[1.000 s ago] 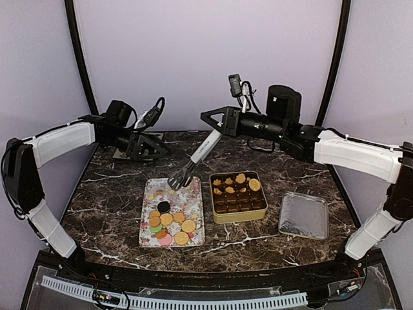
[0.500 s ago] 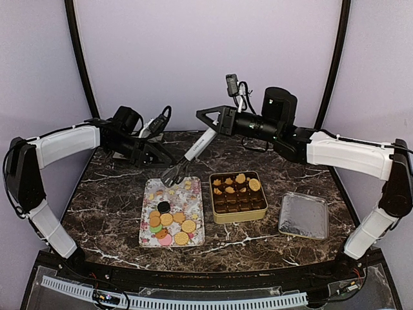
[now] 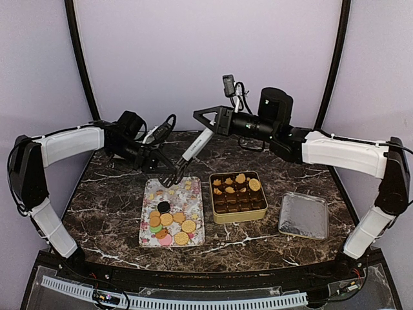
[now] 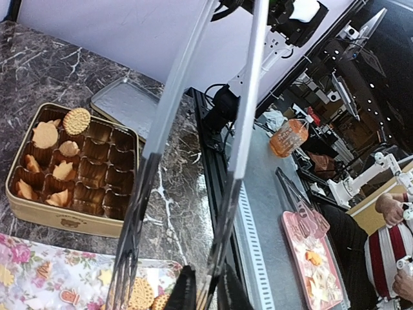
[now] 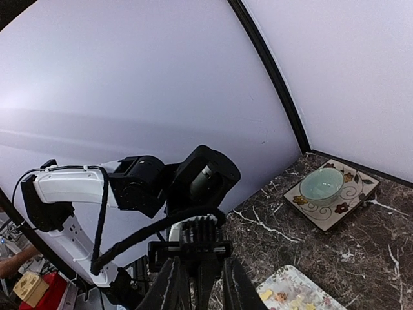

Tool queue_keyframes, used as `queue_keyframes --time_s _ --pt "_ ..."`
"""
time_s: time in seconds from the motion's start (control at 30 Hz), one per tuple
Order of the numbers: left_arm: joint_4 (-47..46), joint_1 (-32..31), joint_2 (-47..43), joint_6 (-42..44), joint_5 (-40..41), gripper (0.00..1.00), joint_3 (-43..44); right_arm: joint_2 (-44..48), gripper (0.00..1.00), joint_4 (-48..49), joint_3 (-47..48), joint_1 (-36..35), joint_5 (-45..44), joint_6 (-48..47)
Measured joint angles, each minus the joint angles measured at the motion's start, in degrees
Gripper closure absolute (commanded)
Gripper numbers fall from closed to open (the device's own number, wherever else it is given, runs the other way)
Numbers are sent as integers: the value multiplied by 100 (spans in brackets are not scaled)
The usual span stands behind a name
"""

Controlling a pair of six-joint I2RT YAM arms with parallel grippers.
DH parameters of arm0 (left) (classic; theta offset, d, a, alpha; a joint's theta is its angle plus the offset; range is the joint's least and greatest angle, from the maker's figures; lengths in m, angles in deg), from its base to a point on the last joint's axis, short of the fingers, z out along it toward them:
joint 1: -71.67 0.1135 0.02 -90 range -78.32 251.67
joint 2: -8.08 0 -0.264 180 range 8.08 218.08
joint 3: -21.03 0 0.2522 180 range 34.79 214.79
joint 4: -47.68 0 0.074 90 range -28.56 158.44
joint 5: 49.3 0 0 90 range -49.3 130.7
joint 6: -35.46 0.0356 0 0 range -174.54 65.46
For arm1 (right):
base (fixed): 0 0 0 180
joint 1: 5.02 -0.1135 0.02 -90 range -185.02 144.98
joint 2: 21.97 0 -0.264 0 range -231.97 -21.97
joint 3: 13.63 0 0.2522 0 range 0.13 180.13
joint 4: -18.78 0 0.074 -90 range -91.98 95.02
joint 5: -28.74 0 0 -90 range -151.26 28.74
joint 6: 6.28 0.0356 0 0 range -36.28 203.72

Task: Pack the cookies
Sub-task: Pass from the right arm to the left, then pass from the left arm to the right

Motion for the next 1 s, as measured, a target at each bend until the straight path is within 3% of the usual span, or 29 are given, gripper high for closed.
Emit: queue_keyframes --time_s 0.07,0.13,0.27,0.63,0.87,1.0 --pt "72 -4 11 234 -166 100 -2 -4 44 11 7 44 20 83" --pt "63 -125 -37 291 -236 100 20 -4 22 -9 7 142 0 210" --pt "55 -79 -55 127 -116 100 22 92 1 -35 -28 63 -66 216" --pt "-424 -55 -299 -732 -98 100 22 1471 0 258 -1434 195 -553 363" --pt "-645 -55 -302 -1285 -271 100 42 1064 0 520 -1648 140 -479 557" --pt "-688 -55 -310 -1453 -385 100 74 557 6 778 -1574 20 -297 721"
